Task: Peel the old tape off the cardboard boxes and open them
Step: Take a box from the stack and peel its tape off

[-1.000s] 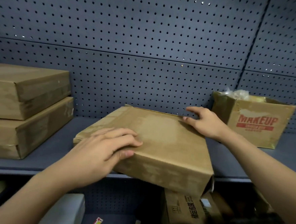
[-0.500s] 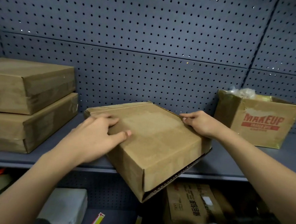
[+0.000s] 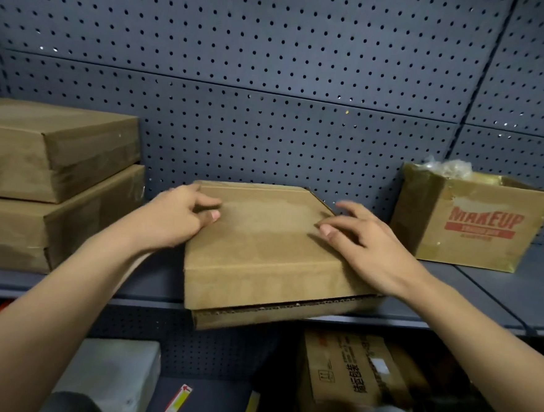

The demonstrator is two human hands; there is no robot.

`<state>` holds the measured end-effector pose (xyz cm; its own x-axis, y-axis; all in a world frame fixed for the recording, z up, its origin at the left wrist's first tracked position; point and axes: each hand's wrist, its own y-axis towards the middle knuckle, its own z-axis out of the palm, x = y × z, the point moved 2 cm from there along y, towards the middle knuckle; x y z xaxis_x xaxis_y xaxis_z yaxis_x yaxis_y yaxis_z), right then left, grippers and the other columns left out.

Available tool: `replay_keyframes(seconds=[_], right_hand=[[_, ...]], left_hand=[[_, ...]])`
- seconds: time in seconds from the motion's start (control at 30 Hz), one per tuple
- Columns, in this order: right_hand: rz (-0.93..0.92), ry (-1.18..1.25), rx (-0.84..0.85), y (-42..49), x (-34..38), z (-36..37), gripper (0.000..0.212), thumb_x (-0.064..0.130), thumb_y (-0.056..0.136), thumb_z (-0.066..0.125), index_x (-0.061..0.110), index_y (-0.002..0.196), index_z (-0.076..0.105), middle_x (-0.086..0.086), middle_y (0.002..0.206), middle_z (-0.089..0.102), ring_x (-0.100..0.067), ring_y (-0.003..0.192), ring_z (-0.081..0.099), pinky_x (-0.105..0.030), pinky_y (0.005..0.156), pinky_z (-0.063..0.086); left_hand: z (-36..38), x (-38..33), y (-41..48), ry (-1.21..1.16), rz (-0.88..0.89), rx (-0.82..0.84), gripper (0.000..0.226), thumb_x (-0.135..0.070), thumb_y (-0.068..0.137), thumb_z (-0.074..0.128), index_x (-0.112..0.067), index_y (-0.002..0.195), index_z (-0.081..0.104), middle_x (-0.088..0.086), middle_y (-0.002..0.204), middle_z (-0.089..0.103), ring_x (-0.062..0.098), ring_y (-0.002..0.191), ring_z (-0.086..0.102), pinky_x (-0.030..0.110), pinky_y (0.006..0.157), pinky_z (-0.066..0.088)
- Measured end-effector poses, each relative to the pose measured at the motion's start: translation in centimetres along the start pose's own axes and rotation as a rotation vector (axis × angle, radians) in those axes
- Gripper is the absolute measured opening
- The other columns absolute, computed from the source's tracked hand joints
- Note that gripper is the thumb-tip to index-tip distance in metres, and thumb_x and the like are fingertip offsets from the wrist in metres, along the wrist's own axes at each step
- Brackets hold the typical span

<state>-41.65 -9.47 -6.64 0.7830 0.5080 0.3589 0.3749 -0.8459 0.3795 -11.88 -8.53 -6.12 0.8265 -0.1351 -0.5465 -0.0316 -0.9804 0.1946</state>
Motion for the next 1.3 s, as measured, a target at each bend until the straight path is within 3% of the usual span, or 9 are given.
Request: replay_keyframes(seconds=[0.07,0.17,0.4,0.57,0.8,0.93,1.03,1.13,1.3], right_hand=[[-0.158,-0.119,0.063,-1.1,1.2,0.1,0.062,0.075,0.089,0.038,0.037,0.134,0.058,0.014,0.155,0.03,-0.006,0.148,0.015,-0.031,0.12,0.012],[-0.262,-0.296,0.118,-2.1,2.8,0.4,0.084,0.086,0.076,0.042,0.035,0.142,0.05,0.015,0.146,0.045,-0.005,0.134,0.038,-0.031,0.115,0.03],[-0.249,-0.468,0.113,-2.1,4.9,0.5,0.099,0.09,0.067,0.046,0.031,0.146,0.044,0.015,0.145,0.049,-0.011,0.13,0.05,-0.036,0.101,0.048],[-0.246,-0.5,0.18,-1.7,5.7,0.5,0.092,0.084,0.07,0.05,0.033,0.145,0.039,0.008,0.143,0.05,-0.019,0.121,0.057,-0.039,0.094,0.052],[-0.29,-0.529,0.255,-2.0,6.4,0.6,0.098,0.081,0.072,0.023,0.017,0.145,0.041,-0.011,0.148,0.048,-0.027,0.136,0.046,-0.037,0.105,0.044],[-0.241,-0.463,0.402,-1.3,6.9,-0.1,0.102,0.084,0.074,0.021,0.02,0.153,0.029,-0.008,0.158,0.034,-0.023,0.144,0.033,-0.04,0.115,0.035],[-0.193,-0.404,0.487,-0.6,7.0,-1.0,0.092,0.079,0.084,0.037,0.022,0.155,0.026,-0.005,0.162,0.027,-0.019,0.148,0.027,-0.04,0.118,0.031],[-0.187,-0.407,0.519,0.0,7.1,-1.0,0.09,0.078,0.086,0.035,0.023,0.156,0.025,-0.004,0.162,0.027,-0.016,0.149,0.025,-0.041,0.118,0.031],[-0.173,-0.314,0.522,0.8,6.8,-1.6,0.099,0.091,0.072,0.018,0.032,0.148,0.041,0.006,0.151,0.047,-0.013,0.141,0.037,-0.042,0.113,0.038]], left_hand=[[-0.1,-0.5,0.1,-0.006,0.003,-0.08,0.034,-0.025,0.098,0.06,-0.023,0.131,0.064,0.001,0.144,0.054,0.018,0.139,0.041,0.029,0.116,0.022],[-0.7,-0.6,0.2,-0.01,-0.017,-0.205,0.026,-0.028,0.09,0.071,-0.024,0.116,0.074,-0.001,0.121,0.07,0.017,0.12,0.058,0.03,0.109,0.036],[-1.3,-2.9,-2.7,0.07,0.081,-0.198,0.036,-0.054,0.087,0.063,-0.036,0.117,0.07,-0.007,0.128,0.065,0.016,0.125,0.053,0.038,0.109,0.041],[-0.6,-5.1,-5.5,0.147,0.199,-0.019,0.078,-0.09,0.065,0.045,-0.043,0.124,0.063,-0.027,0.132,0.056,0.0,0.123,0.05,0.038,0.11,0.041],[0.4,-5.1,-6.4,0.447,0.242,-0.07,0.112,-0.105,0.042,0.027,-0.05,0.135,0.052,-0.031,0.137,0.049,-0.003,0.135,0.033,0.04,0.122,0.001],[0.0,-4.3,-6.6,0.407,0.248,-0.079,0.114,-0.109,0.038,0.027,-0.049,0.131,0.056,-0.032,0.131,0.051,-0.005,0.132,0.036,0.04,0.122,-0.003],[-0.2,-4.0,-6.7,0.399,0.243,-0.058,0.109,-0.11,0.037,0.025,-0.052,0.123,0.057,-0.04,0.125,0.047,-0.009,0.128,0.038,0.031,0.121,0.016],[-0.4,-3.6,-6.5,0.307,0.243,-0.047,0.092,-0.106,0.046,0.029,-0.051,0.11,0.065,-0.046,0.121,0.043,-0.009,0.113,0.049,0.03,0.096,0.045],[-0.8,-3.8,-6.1,0.269,0.314,-0.067,0.078,-0.099,0.063,0.021,-0.05,0.099,0.071,-0.038,0.107,0.057,-0.007,0.097,0.058,0.031,0.081,0.051]])
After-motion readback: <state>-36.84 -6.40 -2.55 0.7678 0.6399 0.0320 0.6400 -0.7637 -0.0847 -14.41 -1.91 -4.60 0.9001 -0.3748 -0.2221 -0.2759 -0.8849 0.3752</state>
